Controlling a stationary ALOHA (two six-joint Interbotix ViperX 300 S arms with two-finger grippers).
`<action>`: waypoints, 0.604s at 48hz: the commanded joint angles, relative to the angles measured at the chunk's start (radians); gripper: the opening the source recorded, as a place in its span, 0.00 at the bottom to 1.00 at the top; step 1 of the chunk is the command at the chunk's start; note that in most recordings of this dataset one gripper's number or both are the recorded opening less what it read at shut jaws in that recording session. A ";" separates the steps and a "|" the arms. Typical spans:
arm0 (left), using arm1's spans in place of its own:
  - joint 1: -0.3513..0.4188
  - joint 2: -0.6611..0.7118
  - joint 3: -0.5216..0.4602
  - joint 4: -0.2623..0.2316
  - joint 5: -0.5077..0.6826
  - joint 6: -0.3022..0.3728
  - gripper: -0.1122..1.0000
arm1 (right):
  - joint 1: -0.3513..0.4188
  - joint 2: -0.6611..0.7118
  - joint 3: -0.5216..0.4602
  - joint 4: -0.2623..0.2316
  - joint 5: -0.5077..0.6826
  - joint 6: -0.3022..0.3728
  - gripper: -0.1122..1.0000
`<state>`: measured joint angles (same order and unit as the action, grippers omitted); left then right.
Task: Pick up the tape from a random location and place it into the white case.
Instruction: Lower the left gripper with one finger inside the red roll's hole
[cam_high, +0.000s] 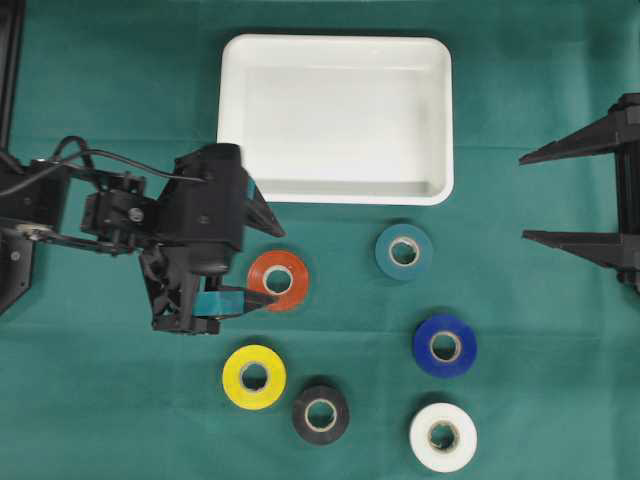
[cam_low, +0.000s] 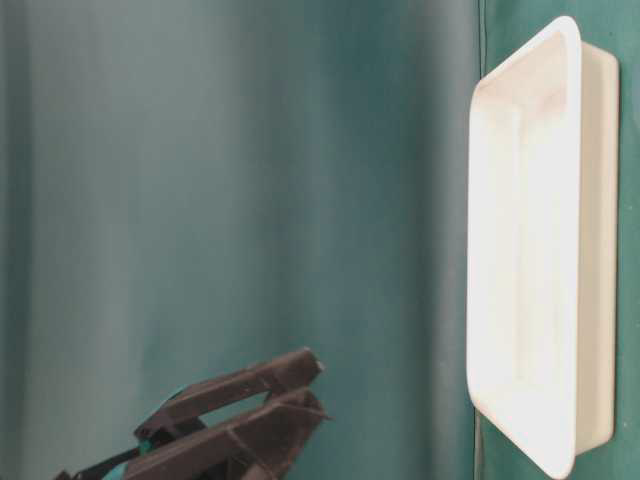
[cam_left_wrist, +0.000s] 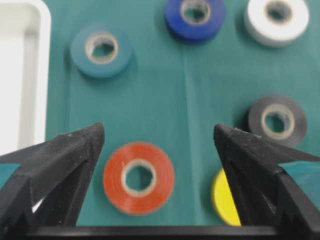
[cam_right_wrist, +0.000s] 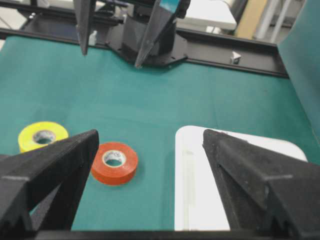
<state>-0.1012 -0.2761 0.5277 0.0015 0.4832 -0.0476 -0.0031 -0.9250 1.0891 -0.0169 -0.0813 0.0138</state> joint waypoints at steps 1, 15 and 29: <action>-0.005 0.009 -0.064 -0.003 0.080 -0.006 0.96 | -0.003 0.008 -0.026 0.000 -0.003 0.000 0.91; -0.005 0.057 -0.138 0.000 0.212 -0.015 0.96 | -0.003 0.008 -0.026 0.000 0.006 0.000 0.91; -0.005 0.057 -0.138 0.000 0.212 -0.018 0.96 | -0.002 0.008 -0.026 0.000 0.011 0.000 0.91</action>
<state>-0.1028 -0.2086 0.4142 0.0015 0.6980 -0.0644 -0.0046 -0.9235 1.0891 -0.0169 -0.0690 0.0123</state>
